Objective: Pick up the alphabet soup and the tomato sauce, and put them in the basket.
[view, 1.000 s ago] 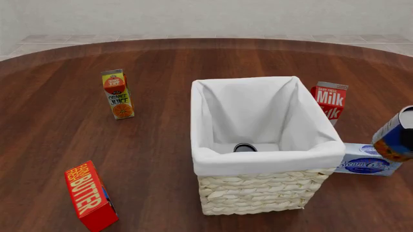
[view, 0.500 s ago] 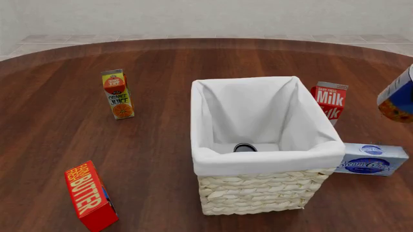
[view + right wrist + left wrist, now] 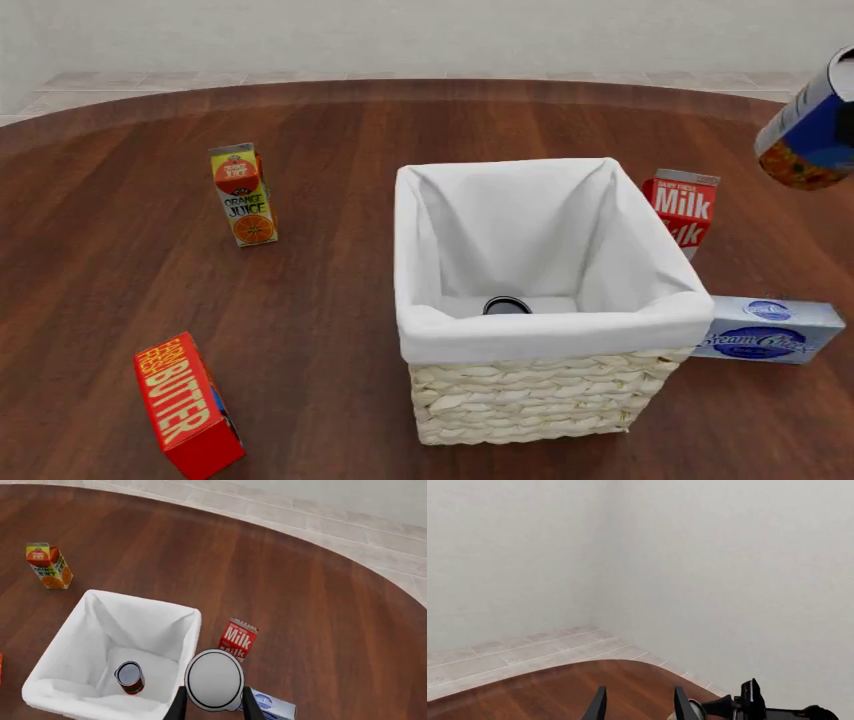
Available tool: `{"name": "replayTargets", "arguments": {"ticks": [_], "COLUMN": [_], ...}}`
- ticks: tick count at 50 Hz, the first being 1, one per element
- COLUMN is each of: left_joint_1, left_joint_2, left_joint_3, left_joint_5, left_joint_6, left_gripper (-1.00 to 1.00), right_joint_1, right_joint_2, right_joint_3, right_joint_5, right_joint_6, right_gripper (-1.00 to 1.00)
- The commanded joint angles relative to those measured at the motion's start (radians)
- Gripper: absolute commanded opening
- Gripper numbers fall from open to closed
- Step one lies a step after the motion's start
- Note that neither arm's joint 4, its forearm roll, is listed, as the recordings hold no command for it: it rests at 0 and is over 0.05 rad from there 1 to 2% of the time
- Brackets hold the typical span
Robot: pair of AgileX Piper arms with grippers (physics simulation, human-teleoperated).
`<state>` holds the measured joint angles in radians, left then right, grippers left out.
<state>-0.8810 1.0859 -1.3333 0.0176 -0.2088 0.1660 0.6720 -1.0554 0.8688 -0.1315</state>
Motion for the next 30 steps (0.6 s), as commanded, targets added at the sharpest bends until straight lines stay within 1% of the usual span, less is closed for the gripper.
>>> {"name": "replayTargets", "arguments": {"ticks": [1,14,18,26,30], "left_joint_1": [0.007,0.015,0.017,0.021,0.022], "left_joint_2": [-0.001,-0.002,-0.004,-0.005,-0.004], "left_joint_3": [-0.001,-0.005,-0.006,-0.006,-0.004], "left_joint_5": [0.002,0.005,0.006,0.007,0.004], "left_joint_6": [0.000,0.002,0.002,0.003,0.002], "left_gripper": [1.00,1.00,1.00,1.00,1.00], "right_joint_1": [0.074,0.170,0.187,0.225,0.233], "right_joint_2": [0.049,0.099,0.100,0.045,0.043], "right_joint_3": [-0.053,-0.066,-0.068,-0.069,-0.069], "right_joint_5": [-0.026,-0.057,-0.054,0.016,0.019], "right_joint_6": [0.020,0.024,0.026,0.037,0.039], "right_gripper": [-1.00,-1.00,-1.00,-1.00,-1.00]}}
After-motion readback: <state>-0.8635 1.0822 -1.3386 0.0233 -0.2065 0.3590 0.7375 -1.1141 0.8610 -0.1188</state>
